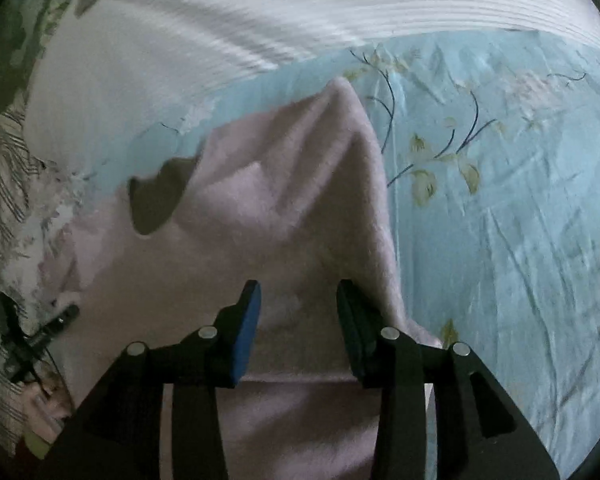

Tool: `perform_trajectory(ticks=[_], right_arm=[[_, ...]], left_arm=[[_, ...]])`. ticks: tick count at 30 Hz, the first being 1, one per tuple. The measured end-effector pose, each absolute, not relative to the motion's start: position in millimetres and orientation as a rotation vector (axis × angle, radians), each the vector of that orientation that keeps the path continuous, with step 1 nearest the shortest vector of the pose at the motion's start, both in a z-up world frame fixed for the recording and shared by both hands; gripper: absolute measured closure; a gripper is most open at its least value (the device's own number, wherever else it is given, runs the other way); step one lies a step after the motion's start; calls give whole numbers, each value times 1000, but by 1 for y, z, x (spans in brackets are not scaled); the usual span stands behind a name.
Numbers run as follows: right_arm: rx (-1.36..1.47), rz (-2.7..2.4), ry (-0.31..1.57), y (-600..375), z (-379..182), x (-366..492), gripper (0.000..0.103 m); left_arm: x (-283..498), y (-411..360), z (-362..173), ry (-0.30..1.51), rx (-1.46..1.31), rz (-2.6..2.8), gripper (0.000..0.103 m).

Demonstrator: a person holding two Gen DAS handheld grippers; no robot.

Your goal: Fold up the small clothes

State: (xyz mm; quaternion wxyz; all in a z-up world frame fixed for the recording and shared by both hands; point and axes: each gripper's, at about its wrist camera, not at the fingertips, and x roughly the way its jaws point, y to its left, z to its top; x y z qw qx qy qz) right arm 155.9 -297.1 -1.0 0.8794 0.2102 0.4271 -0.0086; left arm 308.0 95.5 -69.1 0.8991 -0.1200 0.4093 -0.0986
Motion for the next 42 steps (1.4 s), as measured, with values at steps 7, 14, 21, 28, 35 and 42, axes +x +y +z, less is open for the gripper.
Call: perform_trajectory(ticks=[7,14,21,28,35,42], right_arm=[[443,118,851,-258,19,121,48],[504,212,888,-220,5,108,45],[542,214,928,-208,-9,112,44],[529,225,942,-204,-9,113,43],[543,243,930,-196,-10,112,43],[551,250,912,-195,-7,106,43]], left_arm=[[295,138,-47,795,-263,-70,49],[327,166,-24,746,-133,108,21],[391,152,-52,843,113,162,20],[427,154,-73,826,169,217,31],[424,169,-59,821,-22,123,99],[359,149,-15,712,-173,-12,100]])
